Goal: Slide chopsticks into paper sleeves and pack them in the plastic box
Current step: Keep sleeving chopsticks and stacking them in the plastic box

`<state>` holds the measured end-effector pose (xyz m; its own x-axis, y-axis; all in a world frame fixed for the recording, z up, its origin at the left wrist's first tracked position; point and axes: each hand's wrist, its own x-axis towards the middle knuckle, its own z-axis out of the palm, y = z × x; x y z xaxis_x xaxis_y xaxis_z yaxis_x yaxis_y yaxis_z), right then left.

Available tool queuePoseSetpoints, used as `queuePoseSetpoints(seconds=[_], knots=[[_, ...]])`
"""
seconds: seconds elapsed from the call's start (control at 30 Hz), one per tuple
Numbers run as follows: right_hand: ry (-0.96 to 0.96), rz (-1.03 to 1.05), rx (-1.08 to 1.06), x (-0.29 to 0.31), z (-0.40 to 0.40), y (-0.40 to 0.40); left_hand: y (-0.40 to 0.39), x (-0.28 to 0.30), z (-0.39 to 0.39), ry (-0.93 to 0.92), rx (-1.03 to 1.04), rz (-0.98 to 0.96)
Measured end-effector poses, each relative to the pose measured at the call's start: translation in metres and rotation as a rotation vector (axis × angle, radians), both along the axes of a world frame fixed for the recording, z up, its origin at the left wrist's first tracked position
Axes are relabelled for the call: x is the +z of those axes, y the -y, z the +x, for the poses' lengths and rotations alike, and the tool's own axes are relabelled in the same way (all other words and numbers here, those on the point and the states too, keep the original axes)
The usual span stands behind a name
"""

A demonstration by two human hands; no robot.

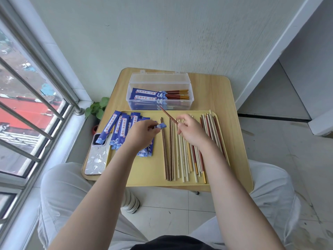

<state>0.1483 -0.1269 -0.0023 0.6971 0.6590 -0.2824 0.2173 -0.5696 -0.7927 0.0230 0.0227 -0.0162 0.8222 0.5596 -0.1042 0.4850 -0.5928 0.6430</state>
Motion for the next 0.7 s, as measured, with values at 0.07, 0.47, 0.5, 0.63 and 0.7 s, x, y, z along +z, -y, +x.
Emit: queuePoseSetpoints(seconds=[0.07, 0.47, 0.5, 0.63, 0.7], knots=[[0.077, -0.063, 0.007, 0.002, 0.001, 0.0, -0.001, -0.002, -0.003, -0.005, 0.045, 0.045], [0.447, -0.207, 0.042, 0.001, 0.002, 0.0, -0.01, -0.014, -0.008, 0.084, 0.119, 0.067], [0.451, -0.212, 0.05, 0.001, 0.001, -0.001, -0.008, -0.014, -0.007, 0.082, 0.089, 0.071], [0.48, -0.205, 0.082, 0.002, -0.002, -0.004, 0.0, -0.014, -0.005, 0.043, -0.014, 0.137], [0.492, -0.208, 0.073, 0.003, -0.001, -0.003, 0.001, -0.016, -0.006, 0.06, 0.008, 0.141]])
